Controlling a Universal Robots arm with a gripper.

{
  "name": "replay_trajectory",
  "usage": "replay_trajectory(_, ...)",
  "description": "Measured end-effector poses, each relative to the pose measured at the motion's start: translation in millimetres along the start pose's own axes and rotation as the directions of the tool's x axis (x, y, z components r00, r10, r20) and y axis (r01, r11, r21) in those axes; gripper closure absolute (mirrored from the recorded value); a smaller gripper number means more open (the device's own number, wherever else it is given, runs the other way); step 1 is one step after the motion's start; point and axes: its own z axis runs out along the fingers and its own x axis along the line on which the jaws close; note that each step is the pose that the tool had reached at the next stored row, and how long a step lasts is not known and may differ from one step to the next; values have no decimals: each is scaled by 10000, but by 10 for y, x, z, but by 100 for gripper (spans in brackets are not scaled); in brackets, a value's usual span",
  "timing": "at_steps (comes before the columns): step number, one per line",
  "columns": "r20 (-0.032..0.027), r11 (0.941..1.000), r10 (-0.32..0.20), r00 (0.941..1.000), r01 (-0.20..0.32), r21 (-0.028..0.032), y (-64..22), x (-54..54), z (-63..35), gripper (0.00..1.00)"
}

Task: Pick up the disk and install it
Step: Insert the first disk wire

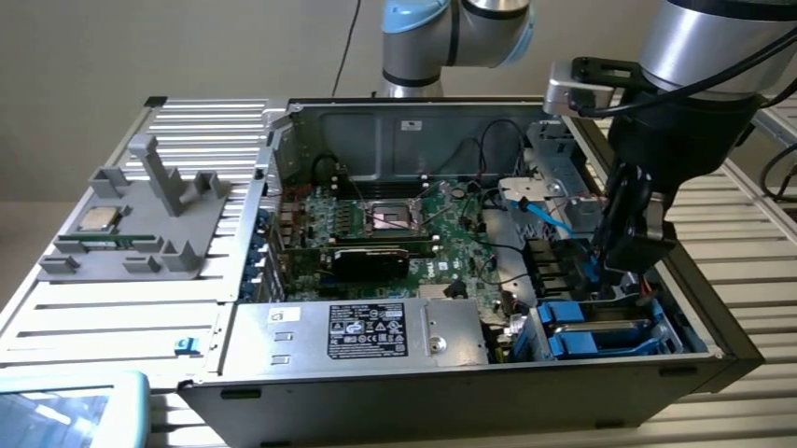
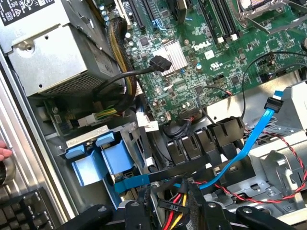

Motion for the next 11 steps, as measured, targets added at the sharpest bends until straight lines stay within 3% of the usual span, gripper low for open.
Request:
replay_trajectory(2,-31,10000,-1,10000,1,15,-3,0,-24,51)
replay_trajectory(3,-38,10000,-2,10000,2,25,-3,-2,-38,44)
replay_trajectory(4,-43,10000,-2,10000,2,37,-4,-3,-57,44)
replay_trajectory(11,-24,10000,3,10000,-2,85,-43,-2,-316,44)
